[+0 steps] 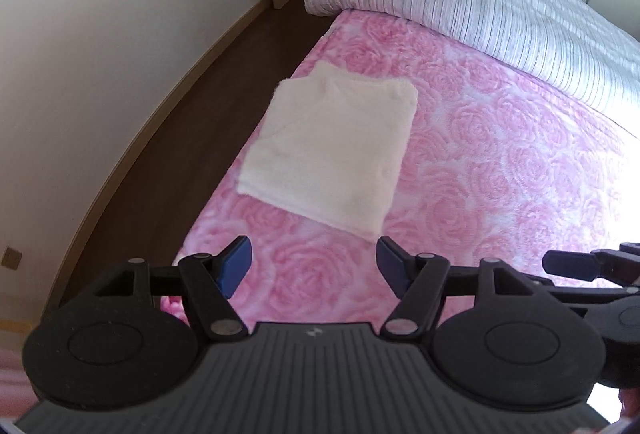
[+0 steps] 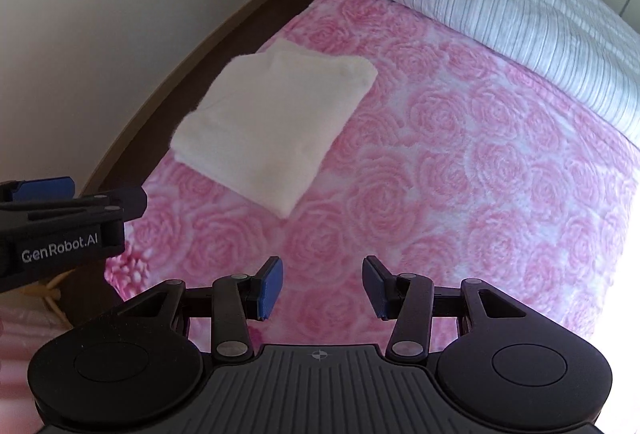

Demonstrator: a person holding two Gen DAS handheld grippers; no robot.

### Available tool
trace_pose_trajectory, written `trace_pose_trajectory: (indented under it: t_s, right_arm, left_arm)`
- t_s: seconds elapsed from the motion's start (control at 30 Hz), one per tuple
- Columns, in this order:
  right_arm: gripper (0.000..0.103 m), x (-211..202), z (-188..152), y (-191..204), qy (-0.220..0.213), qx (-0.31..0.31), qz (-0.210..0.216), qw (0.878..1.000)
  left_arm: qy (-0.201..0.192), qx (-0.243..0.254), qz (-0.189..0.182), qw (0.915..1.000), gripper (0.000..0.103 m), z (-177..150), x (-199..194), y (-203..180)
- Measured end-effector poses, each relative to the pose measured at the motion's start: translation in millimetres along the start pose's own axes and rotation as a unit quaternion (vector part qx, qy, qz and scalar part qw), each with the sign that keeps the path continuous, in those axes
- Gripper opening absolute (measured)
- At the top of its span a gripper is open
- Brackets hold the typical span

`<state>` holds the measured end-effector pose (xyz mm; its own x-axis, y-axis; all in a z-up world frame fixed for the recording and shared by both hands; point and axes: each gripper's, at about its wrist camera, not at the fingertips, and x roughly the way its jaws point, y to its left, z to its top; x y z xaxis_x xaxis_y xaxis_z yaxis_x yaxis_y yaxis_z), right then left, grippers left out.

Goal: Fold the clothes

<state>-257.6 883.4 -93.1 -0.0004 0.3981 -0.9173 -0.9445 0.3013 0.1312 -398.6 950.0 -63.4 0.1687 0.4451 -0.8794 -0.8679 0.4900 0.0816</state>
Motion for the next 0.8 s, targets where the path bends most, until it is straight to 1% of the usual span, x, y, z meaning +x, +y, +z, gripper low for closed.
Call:
trace_pose_trajectory:
  t_s: [0.33,0.47,0.6,0.8]
  right_arm:
    - [0.048,-18.6,-11.7,-31.3,-0.009,-0.052,0.026,0.998]
    - [0.048,-24.7,-19.2,-44.6,-0.009,-0.073,0.035,0.997]
    - [0.048,-31.5,-25.9,-62.8,-0.011,-0.085,0.037,0.996]
    - [0.048,-38.9,-29.9,-98.8,-0.016,-0.087,0.030,0.996]
  left_arm:
    - [-0.008,-0.053,0.029,0.9982,0.066,-25.5,-28.2,-37.0]
    - [-0.006,-0.070,0.035,0.9969,0.066,-36.6,-36.0,-56.5]
    - [-0.005,-0.083,0.036,0.9959,0.066,-44.9,-41.1,-76.6]
    - [-0.011,-0.092,0.037,0.9950,0.066,-49.2,-44.5,-113.0]
